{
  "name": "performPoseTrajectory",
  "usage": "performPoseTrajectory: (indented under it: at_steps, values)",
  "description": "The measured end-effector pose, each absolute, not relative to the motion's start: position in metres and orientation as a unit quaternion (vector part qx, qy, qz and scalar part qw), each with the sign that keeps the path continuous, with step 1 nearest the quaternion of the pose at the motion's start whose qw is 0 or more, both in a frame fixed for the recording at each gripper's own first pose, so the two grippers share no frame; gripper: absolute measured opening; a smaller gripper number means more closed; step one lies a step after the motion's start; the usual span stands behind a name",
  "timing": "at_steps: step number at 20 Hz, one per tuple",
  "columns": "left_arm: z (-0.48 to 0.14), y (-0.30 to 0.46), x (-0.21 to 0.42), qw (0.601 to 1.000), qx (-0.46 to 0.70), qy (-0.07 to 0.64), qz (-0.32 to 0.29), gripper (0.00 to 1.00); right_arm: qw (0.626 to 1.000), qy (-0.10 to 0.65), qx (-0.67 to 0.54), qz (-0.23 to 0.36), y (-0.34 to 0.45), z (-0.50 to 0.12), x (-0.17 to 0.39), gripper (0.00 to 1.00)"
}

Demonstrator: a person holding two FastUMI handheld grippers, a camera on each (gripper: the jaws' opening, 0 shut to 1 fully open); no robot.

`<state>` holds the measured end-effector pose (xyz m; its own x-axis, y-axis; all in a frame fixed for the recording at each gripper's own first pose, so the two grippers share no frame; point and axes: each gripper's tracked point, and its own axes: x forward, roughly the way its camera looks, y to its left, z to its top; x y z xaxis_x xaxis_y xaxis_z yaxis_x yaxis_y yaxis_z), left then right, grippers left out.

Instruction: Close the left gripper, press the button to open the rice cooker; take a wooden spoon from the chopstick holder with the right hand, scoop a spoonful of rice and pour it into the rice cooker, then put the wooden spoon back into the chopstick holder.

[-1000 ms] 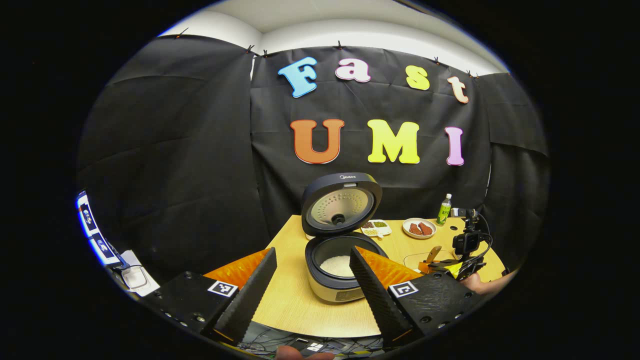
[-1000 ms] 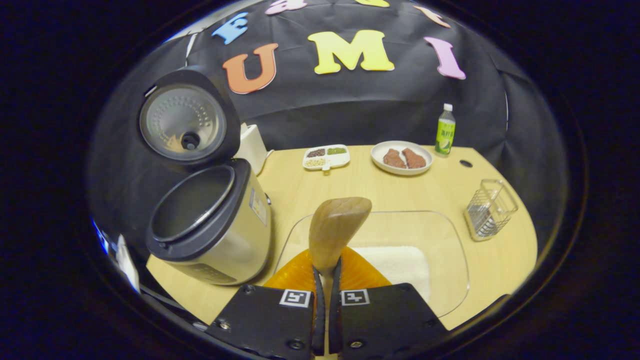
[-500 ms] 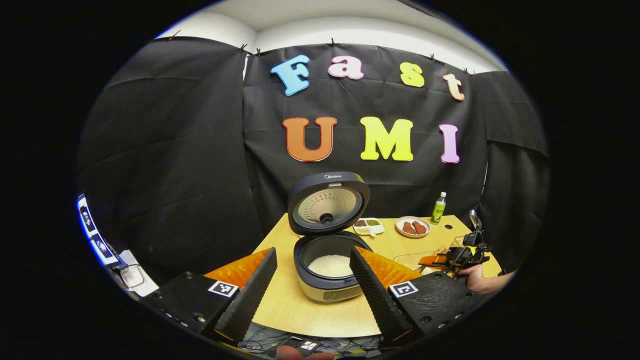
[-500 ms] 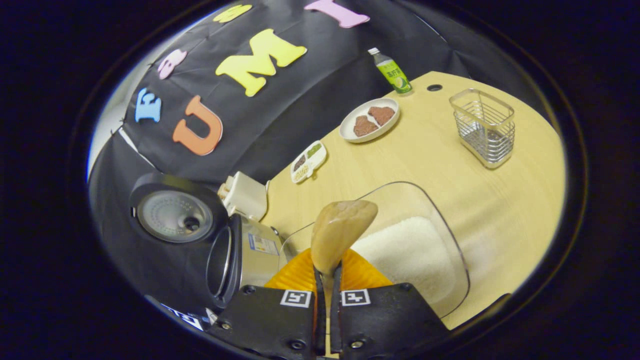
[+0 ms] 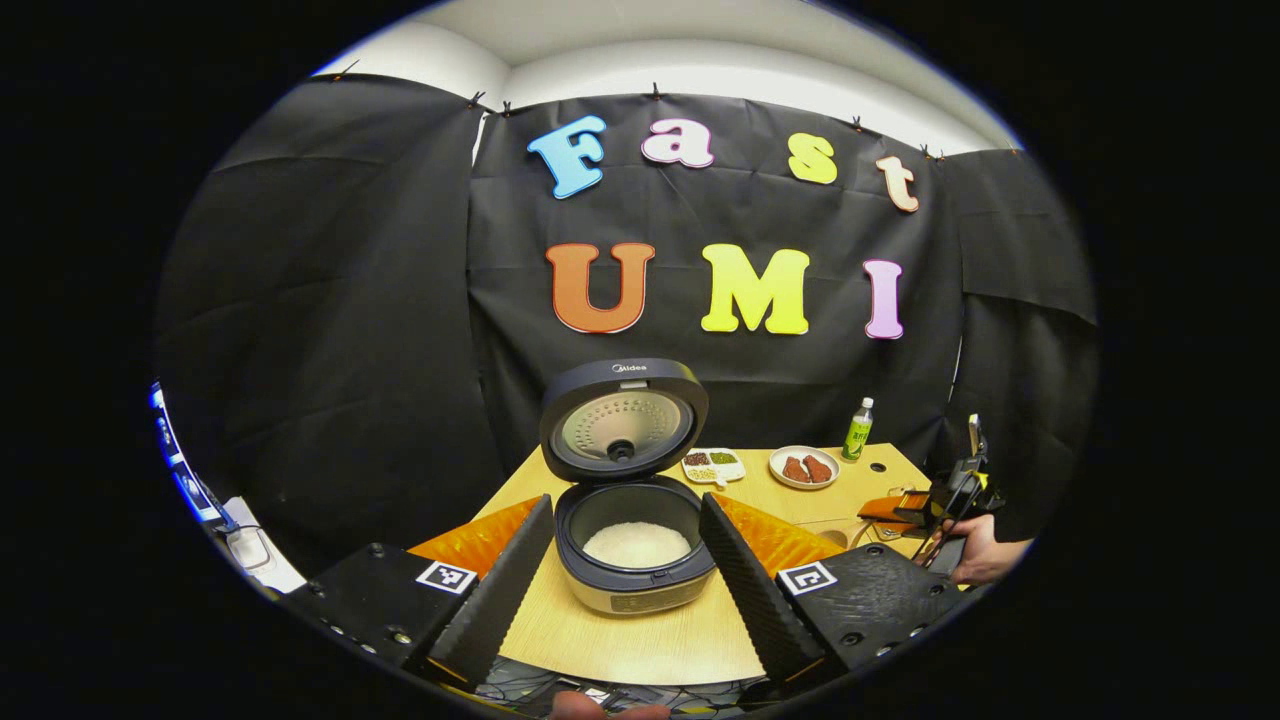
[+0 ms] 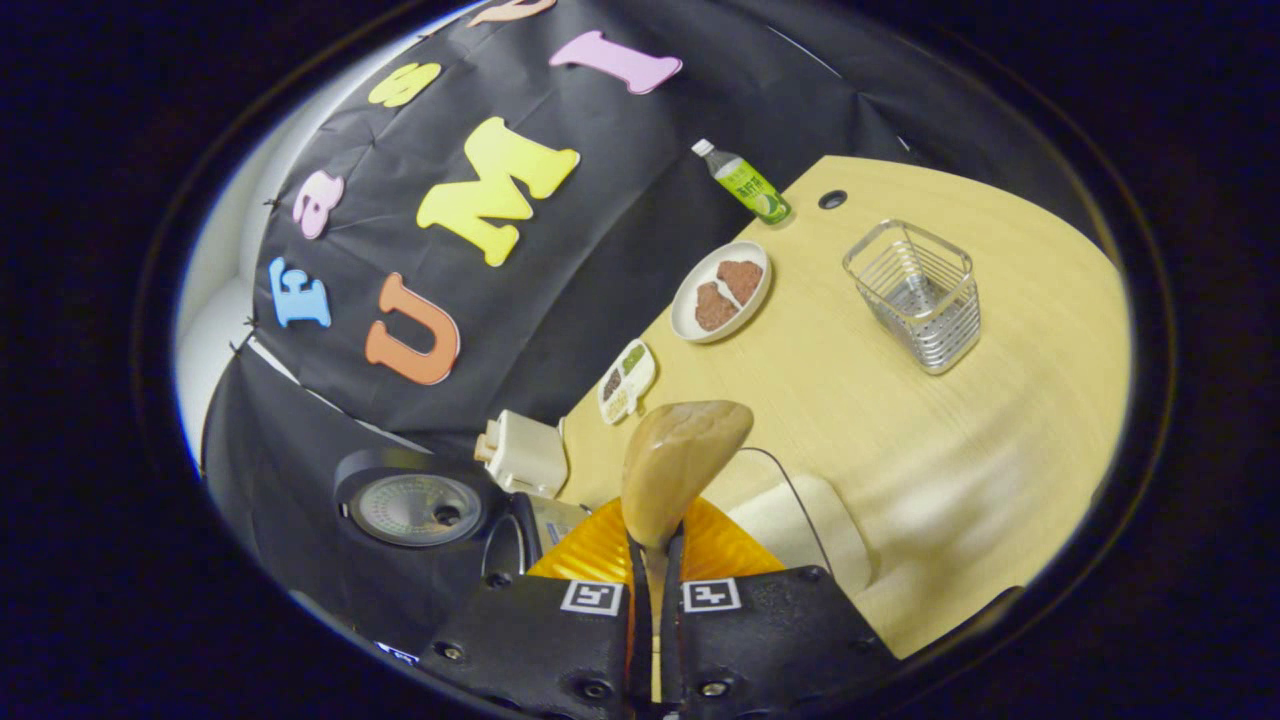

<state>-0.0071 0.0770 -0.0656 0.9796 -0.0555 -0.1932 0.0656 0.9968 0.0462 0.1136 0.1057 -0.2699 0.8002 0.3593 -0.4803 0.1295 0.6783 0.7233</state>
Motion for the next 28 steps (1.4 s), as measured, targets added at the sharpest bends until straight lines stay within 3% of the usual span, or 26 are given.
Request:
performPoseTrajectory:
  at_steps: [10, 15, 21, 28]
  values:
    - [-0.062, 0.114, -0.032, 0.997, 0.01, 0.075, 0.0, 0.94, 0.859, 0.275, 0.384, 0.198, 0.254, -0.16, 0.139, 0.08]
    - [-0.065, 0.138, -0.046, 0.997, 0.003, 0.078, 0.023, 0.95, 0.879, 0.287, 0.298, 0.236, 0.336, -0.169, 0.153, 0.08]
    - [-0.07, 0.161, -0.06, 0.996, -0.001, 0.082, 0.042, 0.94, 0.912, 0.296, 0.17, 0.228, 0.376, -0.199, 0.159, 0.08]
    - [-0.073, 0.177, -0.058, 0.995, -0.031, 0.075, 0.058, 0.95, 0.942, 0.225, 0.015, 0.25, 0.396, -0.185, 0.159, 0.08]
